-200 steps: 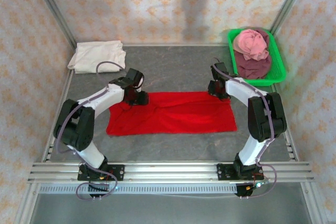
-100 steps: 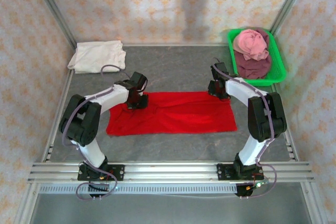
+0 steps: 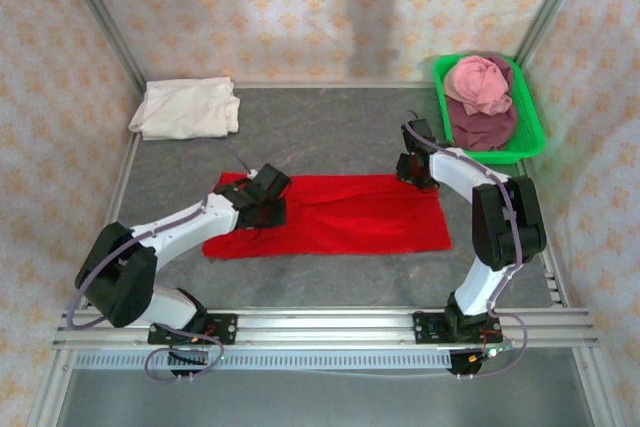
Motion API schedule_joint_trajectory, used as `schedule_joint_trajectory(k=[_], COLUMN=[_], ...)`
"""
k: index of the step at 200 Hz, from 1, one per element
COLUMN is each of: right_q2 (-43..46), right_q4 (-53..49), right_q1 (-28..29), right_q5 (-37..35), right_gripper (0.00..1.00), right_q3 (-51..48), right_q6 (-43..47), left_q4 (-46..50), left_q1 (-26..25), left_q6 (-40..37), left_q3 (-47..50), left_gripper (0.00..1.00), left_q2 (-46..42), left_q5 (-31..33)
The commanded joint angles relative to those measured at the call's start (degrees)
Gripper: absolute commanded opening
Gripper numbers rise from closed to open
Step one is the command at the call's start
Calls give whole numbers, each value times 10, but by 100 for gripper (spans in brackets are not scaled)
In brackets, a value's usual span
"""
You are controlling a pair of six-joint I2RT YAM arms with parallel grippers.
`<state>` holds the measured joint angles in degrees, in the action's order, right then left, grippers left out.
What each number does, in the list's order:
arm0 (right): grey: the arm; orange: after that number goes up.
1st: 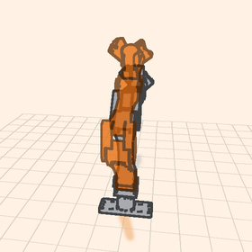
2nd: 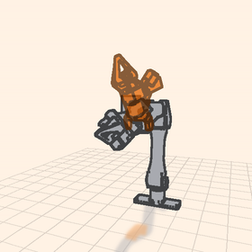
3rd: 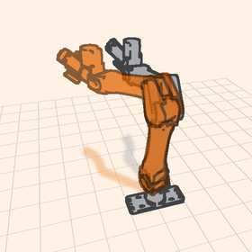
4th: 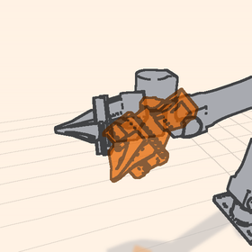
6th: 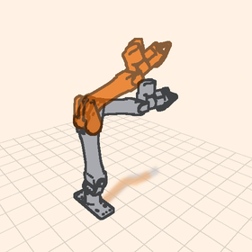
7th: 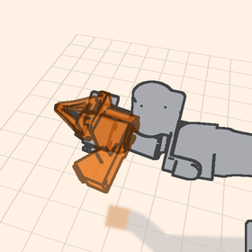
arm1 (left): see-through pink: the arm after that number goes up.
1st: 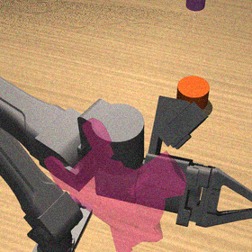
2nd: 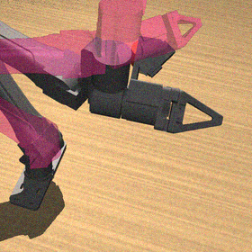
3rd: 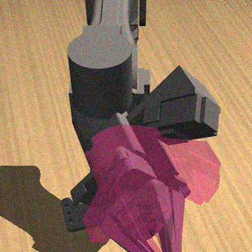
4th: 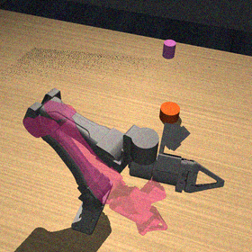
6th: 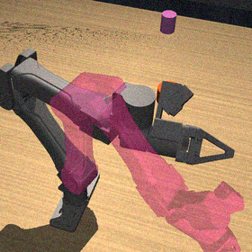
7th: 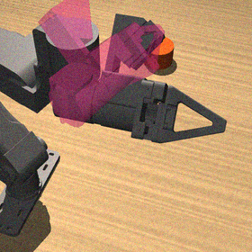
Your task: Fold and stack the t-shirts
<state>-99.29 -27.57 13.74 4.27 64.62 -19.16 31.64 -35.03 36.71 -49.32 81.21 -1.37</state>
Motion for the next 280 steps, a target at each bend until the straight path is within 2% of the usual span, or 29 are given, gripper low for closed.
schedule_joint_trajectory(k=[1,59,88,107,118,131,148,155,172,190,204,228,242,280], right_q2=[-7,-19,-22,-19,-16,-13,-6,-2,6,10,11,17,21,16], right_q4=[-4,7,10,11,14,15,14,15,15,15,16,16,19,16], right_q1=[3,3,2,2,2,2,2,2,2,2,2,2,2,2], right_q5=[-18,-18,-21,-21,-19,-18,-17,-19,-24,-26,-25,-27,-30,-36], right_gripper=[35,35,35,35,36,36,36,36,36,36,36,36,37,37], right_q3=[-1,-3,-3,-5,-8,-11,-15,-18,-24,-27,-27,-32,-37,-33], right_q6=[11,11,16,18,19,19,19,19,18,14,10,5,3,6], left_q4=[20,11,27,62,65,57,15,16,45,69,91,116,116,103], left_q1=[-40,-182,-254,-278,-277,-252,-184,-156,-79,5,44,85,100,102], left_q6=[45,112,115,121,122,117,71,50,-6,-66,-109,-152,-162,-195], left_q3=[4,-8,-43,-66,-56,-37,-15,-19,-48,-84,-114,-148,-153,-162], left_gripper=[0,2,5,5,11,23,37,38,33,26,22,15,13,8], left_q2=[-14,7,39,40,22,-14,-61,-71,-65,-20,28,105,134,184], left_q5=[43,104,141,172,183,188,133,120,94,46,26,-4,-26,-72])
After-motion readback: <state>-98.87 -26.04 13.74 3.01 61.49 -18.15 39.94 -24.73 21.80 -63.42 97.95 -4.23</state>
